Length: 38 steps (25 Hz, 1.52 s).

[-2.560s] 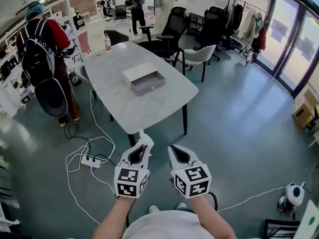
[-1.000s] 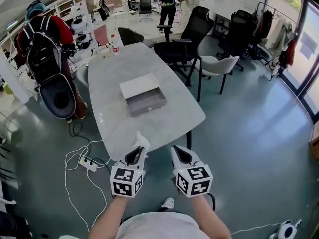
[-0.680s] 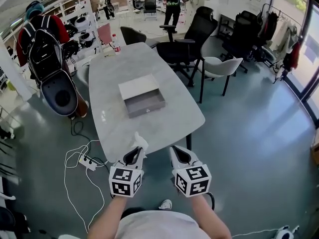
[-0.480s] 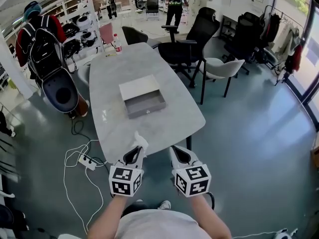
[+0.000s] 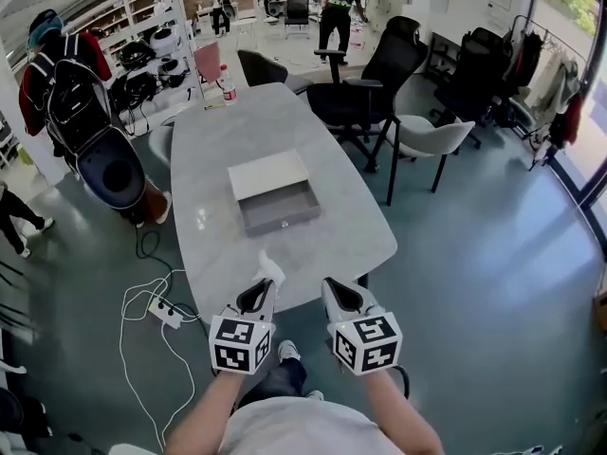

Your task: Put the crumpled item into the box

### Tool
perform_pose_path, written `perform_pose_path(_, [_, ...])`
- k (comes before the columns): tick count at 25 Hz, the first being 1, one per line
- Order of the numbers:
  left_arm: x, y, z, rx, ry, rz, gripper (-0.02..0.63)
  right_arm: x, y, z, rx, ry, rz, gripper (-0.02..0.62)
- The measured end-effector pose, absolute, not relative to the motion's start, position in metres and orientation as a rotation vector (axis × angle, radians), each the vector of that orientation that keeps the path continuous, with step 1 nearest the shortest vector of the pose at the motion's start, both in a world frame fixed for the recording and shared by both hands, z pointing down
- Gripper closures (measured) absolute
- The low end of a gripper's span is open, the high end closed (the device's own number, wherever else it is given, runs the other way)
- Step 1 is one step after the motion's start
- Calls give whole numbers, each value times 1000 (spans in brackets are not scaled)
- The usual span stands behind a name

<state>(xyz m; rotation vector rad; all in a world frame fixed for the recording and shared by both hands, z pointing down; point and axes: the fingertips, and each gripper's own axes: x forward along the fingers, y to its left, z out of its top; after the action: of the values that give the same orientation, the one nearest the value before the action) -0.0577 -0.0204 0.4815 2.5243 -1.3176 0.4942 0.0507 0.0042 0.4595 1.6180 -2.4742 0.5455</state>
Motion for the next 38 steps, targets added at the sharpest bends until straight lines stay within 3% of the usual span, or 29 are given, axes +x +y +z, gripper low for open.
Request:
perform_pose_path(28, [-78,-221,508,2504,-1217,580,577,15,-195,466,1537,-2401,527,591])
perform_pose_path(38, [-73,-261,535,2592,-1064,820,577,3,-237,472,1520,-2362,529,591])
